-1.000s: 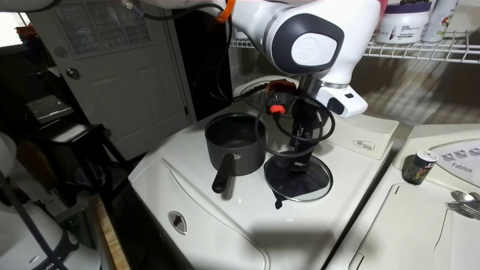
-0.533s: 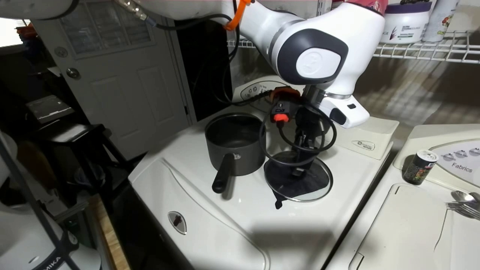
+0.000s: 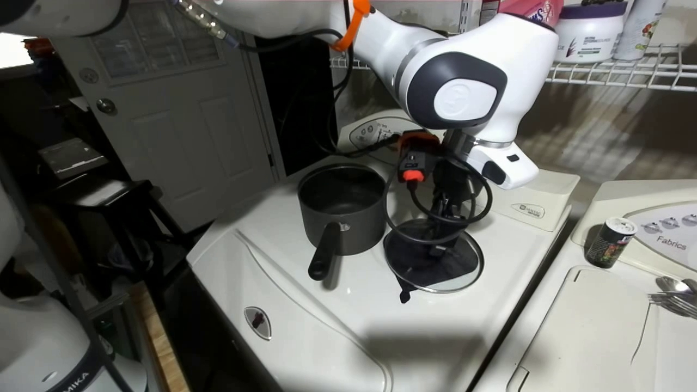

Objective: Close the pot

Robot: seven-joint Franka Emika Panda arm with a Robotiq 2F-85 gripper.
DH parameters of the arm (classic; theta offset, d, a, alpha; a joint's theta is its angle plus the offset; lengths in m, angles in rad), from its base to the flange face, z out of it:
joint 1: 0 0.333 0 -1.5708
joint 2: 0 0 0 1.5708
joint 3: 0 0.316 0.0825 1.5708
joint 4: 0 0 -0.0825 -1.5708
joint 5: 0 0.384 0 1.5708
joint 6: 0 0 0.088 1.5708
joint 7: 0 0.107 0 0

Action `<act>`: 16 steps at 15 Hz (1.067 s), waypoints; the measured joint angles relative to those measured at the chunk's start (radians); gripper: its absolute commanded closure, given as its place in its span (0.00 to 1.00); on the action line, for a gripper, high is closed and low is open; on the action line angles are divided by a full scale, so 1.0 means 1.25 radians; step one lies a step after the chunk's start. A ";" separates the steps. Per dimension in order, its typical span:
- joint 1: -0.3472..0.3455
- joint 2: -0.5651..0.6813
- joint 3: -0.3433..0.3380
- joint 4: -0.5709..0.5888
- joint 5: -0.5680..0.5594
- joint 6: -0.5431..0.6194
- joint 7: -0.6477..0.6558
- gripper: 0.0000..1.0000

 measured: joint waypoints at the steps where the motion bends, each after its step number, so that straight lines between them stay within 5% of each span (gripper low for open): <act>1: 0.000 0.003 0.000 0.003 0.000 0.000 0.000 0.00; 12: 0.001 0.025 0.005 0.018 0.000 0.002 0.000 0.00; 13: 0.001 0.027 0.005 0.019 0.000 0.002 0.000 0.25; 16: 0.001 0.030 0.005 0.022 0.000 0.002 0.000 0.41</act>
